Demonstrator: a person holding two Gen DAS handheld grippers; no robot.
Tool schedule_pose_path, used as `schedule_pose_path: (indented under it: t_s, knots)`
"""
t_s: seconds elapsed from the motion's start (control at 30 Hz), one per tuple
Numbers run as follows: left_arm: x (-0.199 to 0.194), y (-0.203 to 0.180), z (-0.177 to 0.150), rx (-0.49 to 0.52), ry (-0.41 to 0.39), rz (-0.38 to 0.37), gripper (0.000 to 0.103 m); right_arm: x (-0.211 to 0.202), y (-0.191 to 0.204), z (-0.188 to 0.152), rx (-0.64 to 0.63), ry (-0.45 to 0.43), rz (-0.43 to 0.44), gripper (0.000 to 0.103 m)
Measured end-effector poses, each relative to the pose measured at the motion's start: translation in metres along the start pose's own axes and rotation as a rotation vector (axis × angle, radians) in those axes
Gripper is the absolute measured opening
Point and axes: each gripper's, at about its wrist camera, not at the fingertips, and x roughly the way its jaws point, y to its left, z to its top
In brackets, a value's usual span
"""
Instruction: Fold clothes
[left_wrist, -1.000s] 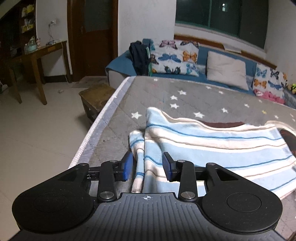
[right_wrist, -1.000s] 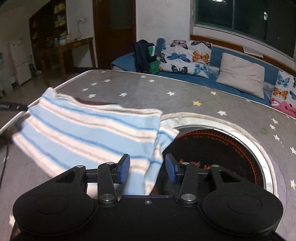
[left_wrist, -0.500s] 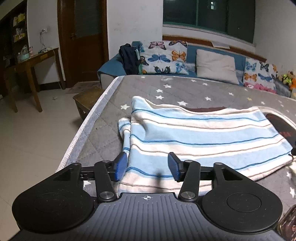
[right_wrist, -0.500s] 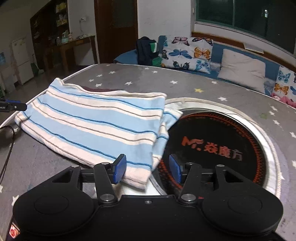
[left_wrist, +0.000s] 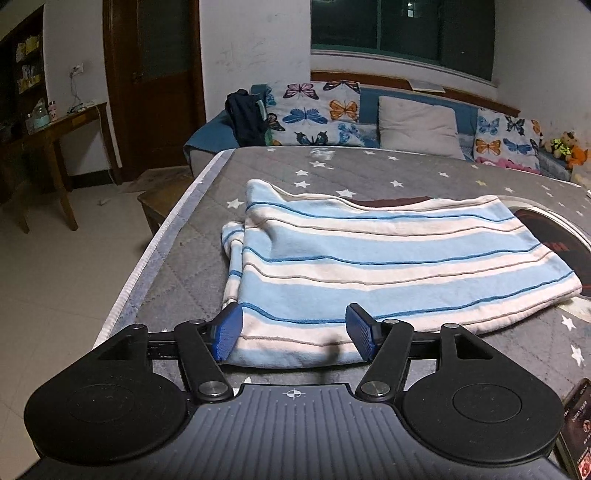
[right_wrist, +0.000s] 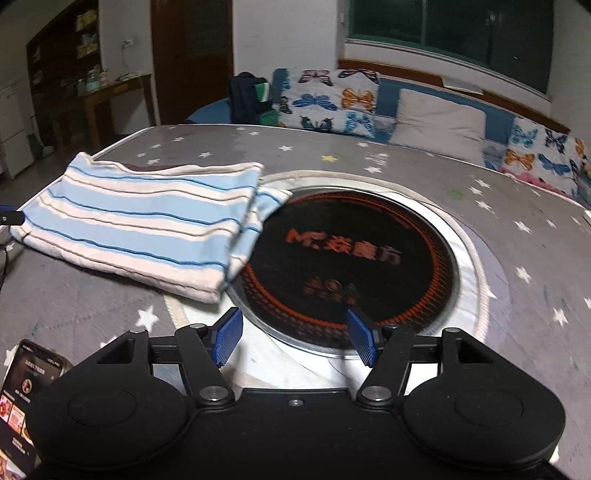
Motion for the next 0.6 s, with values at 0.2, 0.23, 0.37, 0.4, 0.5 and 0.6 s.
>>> schedule_pose_path:
  t_s: [0.2,0.23,0.37,0.4,0.5,0.6]
  knots:
    - [0.000,-0.003,-0.002,0.011,-0.002,0.002,0.073,-0.010,-0.012,-0.013,0.046,-0.011,-0.028,0.074]
    - [0.000,-0.003,-0.002,0.012,-0.002,0.001,0.073,-0.011,-0.014,-0.015,0.054,-0.011,-0.031,0.074]
    - [0.000,-0.005,-0.004,0.016,-0.003,-0.002,0.073,-0.015,-0.021,-0.020,0.079,-0.012,-0.050,0.078]
    - [0.000,-0.006,-0.005,0.018,-0.002,-0.004,0.073,-0.015,-0.022,-0.021,0.084,-0.014,-0.054,0.079]
    - [0.001,-0.008,-0.008,0.024,0.003,-0.004,0.074,-0.015,-0.026,-0.025,0.107,-0.016,-0.054,0.080]
    - [0.002,-0.009,-0.011,0.024,0.009,0.000,0.075,-0.014,-0.027,-0.027,0.127,-0.015,-0.055,0.081]
